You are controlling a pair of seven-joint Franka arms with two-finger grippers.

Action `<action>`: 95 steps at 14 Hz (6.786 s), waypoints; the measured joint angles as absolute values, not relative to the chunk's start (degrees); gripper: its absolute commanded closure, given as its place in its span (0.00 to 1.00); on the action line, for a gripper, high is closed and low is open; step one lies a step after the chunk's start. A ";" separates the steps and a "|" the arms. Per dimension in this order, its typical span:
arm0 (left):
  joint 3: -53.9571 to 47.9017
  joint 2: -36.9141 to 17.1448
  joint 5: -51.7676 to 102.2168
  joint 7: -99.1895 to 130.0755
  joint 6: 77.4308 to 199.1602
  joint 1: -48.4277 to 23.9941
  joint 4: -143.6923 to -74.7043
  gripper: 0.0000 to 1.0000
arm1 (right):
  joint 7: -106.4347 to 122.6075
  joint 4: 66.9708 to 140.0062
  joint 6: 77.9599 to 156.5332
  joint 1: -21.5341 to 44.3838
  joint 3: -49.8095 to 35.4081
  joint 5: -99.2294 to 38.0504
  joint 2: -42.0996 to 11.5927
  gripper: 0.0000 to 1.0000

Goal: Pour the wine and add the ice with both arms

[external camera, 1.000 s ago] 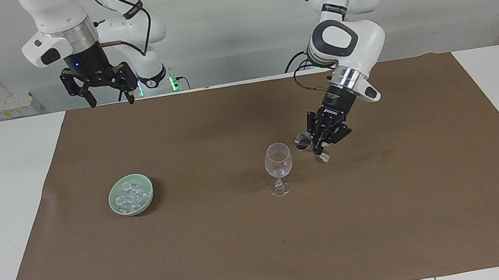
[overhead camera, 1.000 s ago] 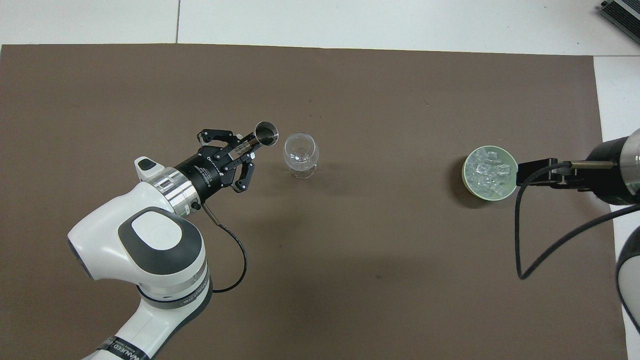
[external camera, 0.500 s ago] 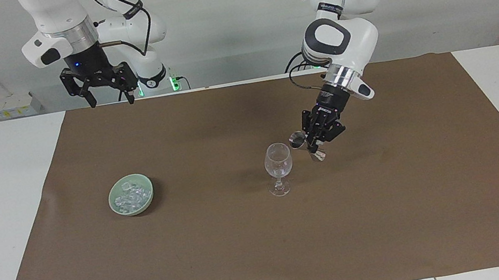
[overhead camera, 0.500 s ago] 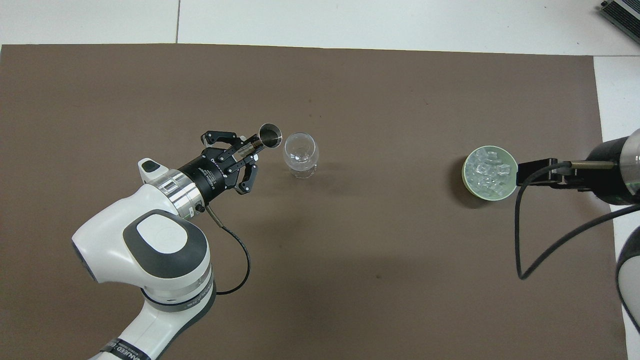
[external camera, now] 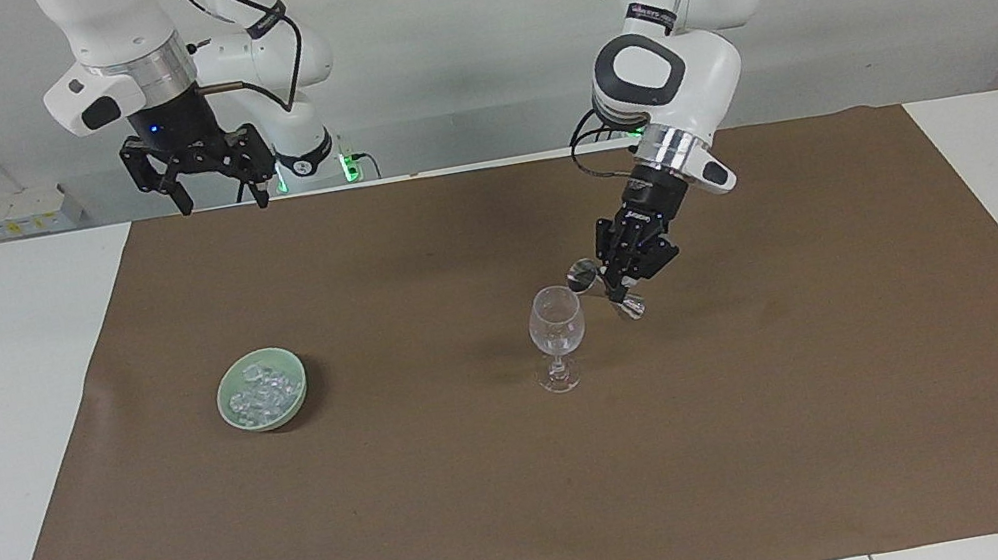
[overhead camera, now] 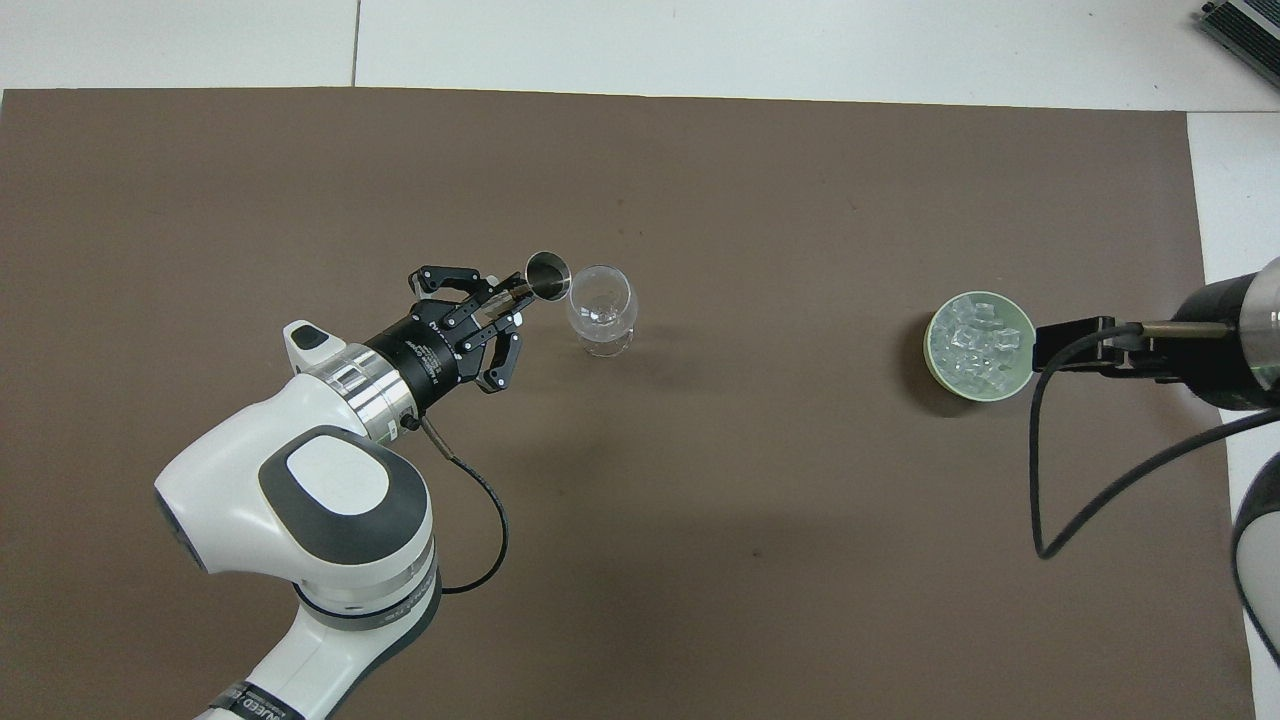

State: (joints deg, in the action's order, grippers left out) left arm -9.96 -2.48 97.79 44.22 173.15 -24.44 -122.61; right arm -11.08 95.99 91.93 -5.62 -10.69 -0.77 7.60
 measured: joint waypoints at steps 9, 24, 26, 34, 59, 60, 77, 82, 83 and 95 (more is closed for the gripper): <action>-9.88 -2.74 97.76 39.37 174.61 -24.53 -120.84 1.00 | -11.08 95.99 91.93 -5.62 -10.69 -0.77 7.60 0.00; -9.95 -5.20 96.44 30.58 178.09 -26.28 -119.23 1.00 | -11.08 96.00 91.93 -5.62 -10.69 -0.77 7.60 0.00; -9.95 -5.20 96.43 29.60 178.13 -26.28 -119.22 1.00 | -11.08 96.00 91.93 -5.62 -10.69 -0.77 7.60 0.00; -9.95 -5.97 93.75 29.13 180.11 -27.92 -118.78 1.00 | -11.08 95.99 91.93 -5.62 -10.69 -0.77 7.60 0.00; -9.65 -6.37 83.88 21.42 181.33 -28.04 -118.08 1.00 | -11.08 96.00 91.93 -5.62 -10.69 -0.77 7.60 0.00; -9.58 -6.37 83.55 20.70 181.36 -28.04 -118.05 1.00 | -11.08 96.00 91.93 -5.62 -10.69 -0.77 7.60 0.00; -9.35 -7.02 79.71 10.78 182.25 -28.07 -116.63 1.00 | -11.08 95.99 91.93 -5.62 -10.69 -0.77 7.60 0.00; -9.46 -7.71 76.96 10.49 182.26 -28.18 -116.08 1.00 | -11.08 96.00 91.93 -5.62 -10.69 -0.77 7.60 0.00; -9.47 -7.80 76.12 10.46 182.27 -28.20 -115.99 1.00 | -11.08 95.99 91.93 -5.62 -10.69 -0.77 7.60 0.00; -9.74 -8.10 70.68 6.35 182.27 -28.32 -115.78 1.00 | -11.08 95.99 91.93 -5.62 -10.69 -0.77 7.60 0.00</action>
State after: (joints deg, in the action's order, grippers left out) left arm -9.74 -8.10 70.68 6.35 182.27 -28.32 -115.78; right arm -11.08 95.99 91.93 -5.62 -10.69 -0.77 7.60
